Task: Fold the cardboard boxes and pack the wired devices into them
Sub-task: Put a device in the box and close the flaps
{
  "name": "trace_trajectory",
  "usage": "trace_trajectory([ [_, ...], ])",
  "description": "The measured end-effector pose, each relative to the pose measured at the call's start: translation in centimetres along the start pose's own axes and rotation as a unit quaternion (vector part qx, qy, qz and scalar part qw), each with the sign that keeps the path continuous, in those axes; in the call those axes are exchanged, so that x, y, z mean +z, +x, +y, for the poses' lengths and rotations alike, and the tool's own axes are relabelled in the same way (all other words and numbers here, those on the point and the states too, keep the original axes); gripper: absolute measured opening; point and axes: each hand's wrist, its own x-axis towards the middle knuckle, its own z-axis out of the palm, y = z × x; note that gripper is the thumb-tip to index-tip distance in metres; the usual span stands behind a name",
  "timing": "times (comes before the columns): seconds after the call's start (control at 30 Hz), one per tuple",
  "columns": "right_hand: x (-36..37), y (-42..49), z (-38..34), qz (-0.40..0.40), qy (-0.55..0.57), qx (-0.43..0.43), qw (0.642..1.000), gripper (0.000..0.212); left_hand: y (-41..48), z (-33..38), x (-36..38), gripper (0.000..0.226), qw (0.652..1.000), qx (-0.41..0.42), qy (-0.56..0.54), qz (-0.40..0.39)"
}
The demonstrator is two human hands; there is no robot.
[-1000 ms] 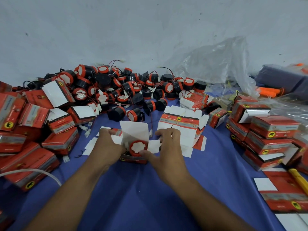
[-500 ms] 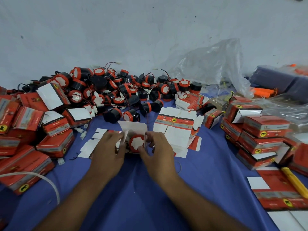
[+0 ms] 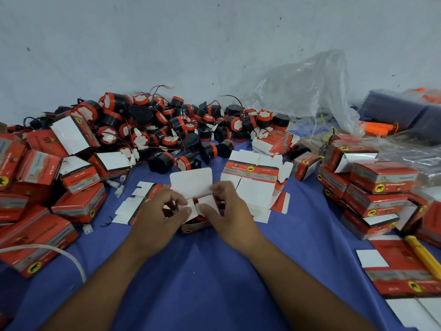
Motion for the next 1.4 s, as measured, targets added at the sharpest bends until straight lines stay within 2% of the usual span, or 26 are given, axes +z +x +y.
trace_trajectory([
  [0.1,0.0,0.0,0.0,-0.003,0.067,0.012,0.998,0.059,0.1,0.1,0.4,0.039,0.995,-0.043,-0.084,0.012],
  [0.13,0.0,0.0,0.1,-0.008,0.062,-0.003,0.998,0.059,0.2,0.1,0.4,0.041,0.995,-0.033,-0.092,0.009],
  [0.23,-0.3,0.2,0.2,-0.007,0.008,-0.056,0.998,0.031,0.2,-0.1,0.1,0.039,0.999,0.028,-0.025,-0.019],
  [0.3,-0.6,0.4,0.8,-0.013,-0.033,-0.085,0.996,0.020,0.2,-0.5,-0.3,0.039,0.998,0.042,-0.014,-0.038],
  [0.4,-1.1,0.4,1.1,-0.059,-0.058,-0.096,0.992,0.034,0.1,-0.9,-0.7,0.028,0.995,0.023,-0.039,-0.092],
  [0.53,-1.4,0.1,1.2,-0.081,-0.063,-0.096,0.990,0.044,0.1,-0.9,-1.0,0.038,0.989,0.021,-0.052,-0.134],
  [0.7,-1.4,-0.2,1.2,-0.087,-0.002,-0.052,0.995,0.035,-0.1,-0.6,-0.6,0.034,0.993,0.073,0.006,-0.095],
  [0.87,-1.2,0.2,1.3,-0.070,0.011,-0.031,0.997,0.026,-0.2,-0.5,-0.5,0.030,0.996,0.061,-0.018,-0.057],
  [1.2,-1.6,0.2,1.0,-0.072,-0.042,-0.077,0.994,0.028,0.2,-0.4,-0.9,0.021,0.994,0.071,-0.020,-0.082],
  [1.3,-1.7,0.0,1.2,-0.094,-0.053,-0.078,0.991,0.032,0.1,-0.6,-0.9,0.027,0.993,0.070,-0.009,-0.092],
  [1.4,-1.8,-0.1,1.2,-0.126,-0.043,-0.058,0.989,0.036,-0.1,-0.9,-0.9,0.029,0.994,0.035,-0.034,-0.099],
])
